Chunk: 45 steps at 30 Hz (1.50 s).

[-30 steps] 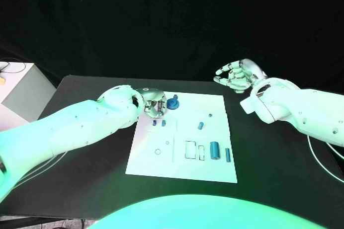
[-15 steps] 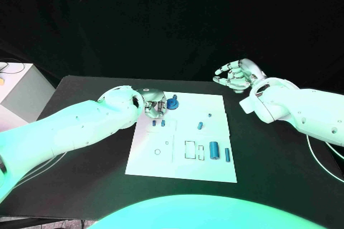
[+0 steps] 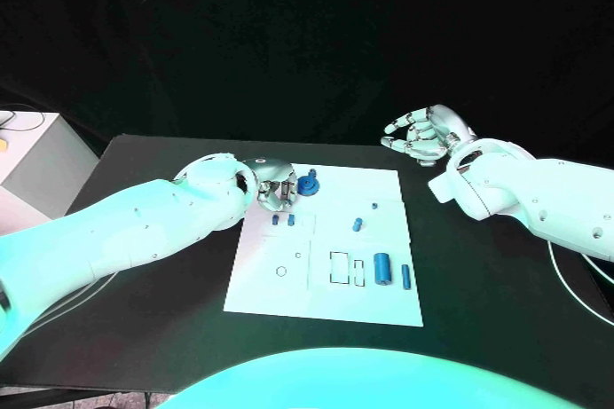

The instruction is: Assemble the parts on the task board

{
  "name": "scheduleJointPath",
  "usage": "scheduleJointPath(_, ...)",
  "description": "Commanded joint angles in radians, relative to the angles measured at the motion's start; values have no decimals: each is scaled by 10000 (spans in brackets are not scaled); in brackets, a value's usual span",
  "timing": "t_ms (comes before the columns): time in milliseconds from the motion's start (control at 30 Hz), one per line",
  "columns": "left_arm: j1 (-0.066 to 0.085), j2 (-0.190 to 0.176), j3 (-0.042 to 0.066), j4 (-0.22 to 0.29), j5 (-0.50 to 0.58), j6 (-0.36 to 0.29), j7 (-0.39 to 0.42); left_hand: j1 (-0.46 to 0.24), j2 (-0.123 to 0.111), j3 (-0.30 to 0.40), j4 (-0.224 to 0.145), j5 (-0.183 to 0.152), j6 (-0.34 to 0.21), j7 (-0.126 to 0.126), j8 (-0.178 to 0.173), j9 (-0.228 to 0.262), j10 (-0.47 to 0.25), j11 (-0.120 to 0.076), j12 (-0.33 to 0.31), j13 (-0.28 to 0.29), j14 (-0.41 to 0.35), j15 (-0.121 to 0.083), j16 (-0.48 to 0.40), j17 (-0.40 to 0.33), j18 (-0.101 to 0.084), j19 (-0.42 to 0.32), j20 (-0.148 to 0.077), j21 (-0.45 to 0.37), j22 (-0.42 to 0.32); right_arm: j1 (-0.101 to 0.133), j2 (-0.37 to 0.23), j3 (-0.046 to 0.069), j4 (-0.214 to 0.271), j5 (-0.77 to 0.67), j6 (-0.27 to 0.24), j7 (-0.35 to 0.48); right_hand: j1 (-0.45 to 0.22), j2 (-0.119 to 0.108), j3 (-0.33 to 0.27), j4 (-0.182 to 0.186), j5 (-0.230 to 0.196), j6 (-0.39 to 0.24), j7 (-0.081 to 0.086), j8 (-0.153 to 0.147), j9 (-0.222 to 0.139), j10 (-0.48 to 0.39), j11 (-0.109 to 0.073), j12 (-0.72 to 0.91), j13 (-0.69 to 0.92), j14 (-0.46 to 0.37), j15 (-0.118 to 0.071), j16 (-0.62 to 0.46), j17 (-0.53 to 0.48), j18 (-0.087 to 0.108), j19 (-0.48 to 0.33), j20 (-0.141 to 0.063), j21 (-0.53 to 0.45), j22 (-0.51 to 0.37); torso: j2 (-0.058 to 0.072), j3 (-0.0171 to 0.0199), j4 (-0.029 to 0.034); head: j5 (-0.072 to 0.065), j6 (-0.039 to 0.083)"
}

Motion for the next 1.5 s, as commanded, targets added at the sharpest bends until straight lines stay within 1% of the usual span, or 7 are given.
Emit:
scheduleJointPath(33,-85,-26,-63,27,-90,279,-17,-61,-4,-71,4,-30,50,26,16,19,69,-10,-10,21,-60,3,-59,-28,-106,-95,14,-76,-30,-3,-6,3,3,-21,57,110,86,5,29,48,53,-72,6,53,8,-4,-7,-43,-4,440,48,-33,809,151,17,-28,1,715,1,1,4,5,-1)
scheduleJointPath(133,-89,-40,-62,45,-92,244,-17,-61,-4,-76,0,-29,39,27,1,19,61,-9,-10,30,-69,2,-63,-36,-102,-109,11,-89,-48,-3,-5,3,2,-21,57,112,86,5,29,48,53,-72,6,53,8,-4,-7,-43,-4,440,48,-33,809,151,17,-28,1,715,4,-3,-1,6,-1)
scheduleJointPath(733,-96,-57,-60,89,-89,146,-66,-79,-5,-108,0,-23,-41,41,-93,16,6,1,-12,80,-107,10,-72,-59,-95,-152,-3,-132,-99,-8,11,3,-20,-21,58,117,86,5,29,48,53,-72,6,53,8,-4,-7,-43,-4,440,48,-33,809,151,17,-28,1,715,1,7,-5,20,-1)
scheduleJointPath(833,-97,-61,-60,95,-89,141,-95,-111,-15,-138,9,-20,-177,55,-230,2,-33,-8,-4,143,-126,9,-64,-53,-93,-170,-11,-159,-125,-10,13,3,-23,-20,57,119,86,5,29,48,53,-72,6,53,8,-4,-7,-43,-4,440,48,-33,809,151,17,-28,1,715,1,5,-9,22,-1)
scheduleJointPath(900,-97,-66,-59,99,-88,122,-117,-130,-38,-159,10,-19,-406,53,-432,-22,-48,-55,38,245,-155,-18,-61,-87,-96,-146,-39,-163,-116,-11,13,3,-25,-19,56,120,86,5,29,48,53,-72,6,53,8,-4,-7,-43,-4,440,48,-33,809,151,17,-28,1,715,1,5,-6,19,-1)
scheduleJointPath(1033,-97,-79,-57,115,-88,68,-159,-170,-94,-209,29,-22,-668,-23,-644,-36,-52,-114,181,410,-149,-66,-27,-54,-104,-105,-87,-167,-104,-13,14,3,-26,-17,54,123,86,5,29,48,53,-72,6,53,8,-4,-7,-43,-4,440,48,-33,809,151,17,-28,1,715,2,5,-3,21,-1)
scheduleJointPath(1500,-104,-126,-47,183,-88,-78,-256,-189,-108,-241,56,-22,-715,-40,-714,-7,-57,-154,362,575,-112,-97,30,49,-118,-53,-123,-152,-68,-21,9,3,-27,-15,51,124,92,5,40,57,50,-89,8,74,1,-19,-6,-73,-27,434,48,-51,789,158,9,-30,-53,701,-1,5,-2,31,-1)
